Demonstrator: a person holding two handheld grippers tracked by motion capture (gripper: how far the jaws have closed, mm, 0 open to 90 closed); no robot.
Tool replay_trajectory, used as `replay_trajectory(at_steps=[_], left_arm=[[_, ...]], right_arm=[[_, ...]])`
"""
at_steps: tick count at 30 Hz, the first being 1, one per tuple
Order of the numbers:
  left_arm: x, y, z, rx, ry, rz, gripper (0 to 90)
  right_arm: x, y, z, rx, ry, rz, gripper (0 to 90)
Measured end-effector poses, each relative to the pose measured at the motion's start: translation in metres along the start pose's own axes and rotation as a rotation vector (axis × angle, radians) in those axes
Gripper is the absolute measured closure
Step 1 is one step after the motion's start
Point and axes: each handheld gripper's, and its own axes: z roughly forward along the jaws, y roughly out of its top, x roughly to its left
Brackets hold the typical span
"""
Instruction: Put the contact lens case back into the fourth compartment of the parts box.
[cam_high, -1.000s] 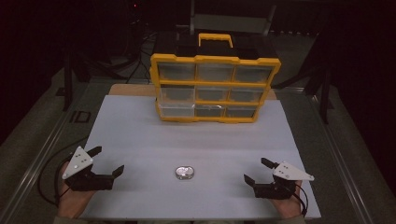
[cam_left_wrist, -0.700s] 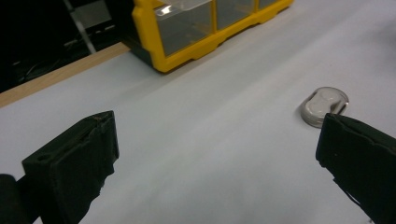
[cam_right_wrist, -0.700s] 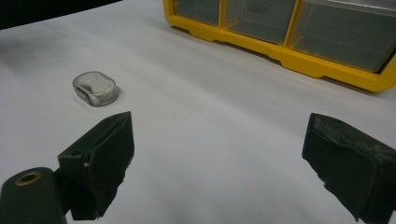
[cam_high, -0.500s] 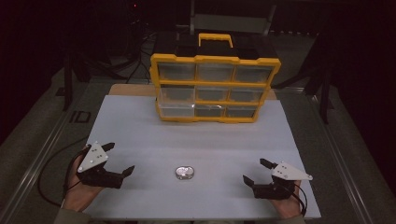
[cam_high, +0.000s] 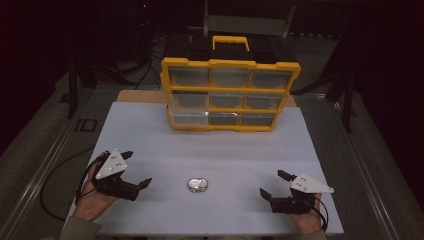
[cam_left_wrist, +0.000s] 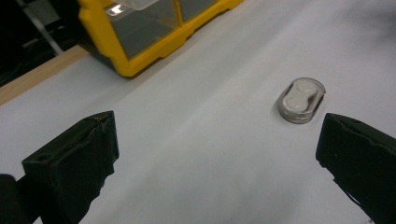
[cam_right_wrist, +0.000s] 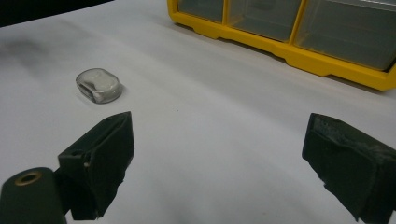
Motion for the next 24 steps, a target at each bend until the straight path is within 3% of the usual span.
replay_trajectory(at_steps=[24], left_arm=[[-0.006, 0.028, 0.036, 0.075, -0.097, 0.104, 0.0]], right_arm=[[0.001, 0.0, 0.0, -0.005, 0.004, 0.0, 8.9]])
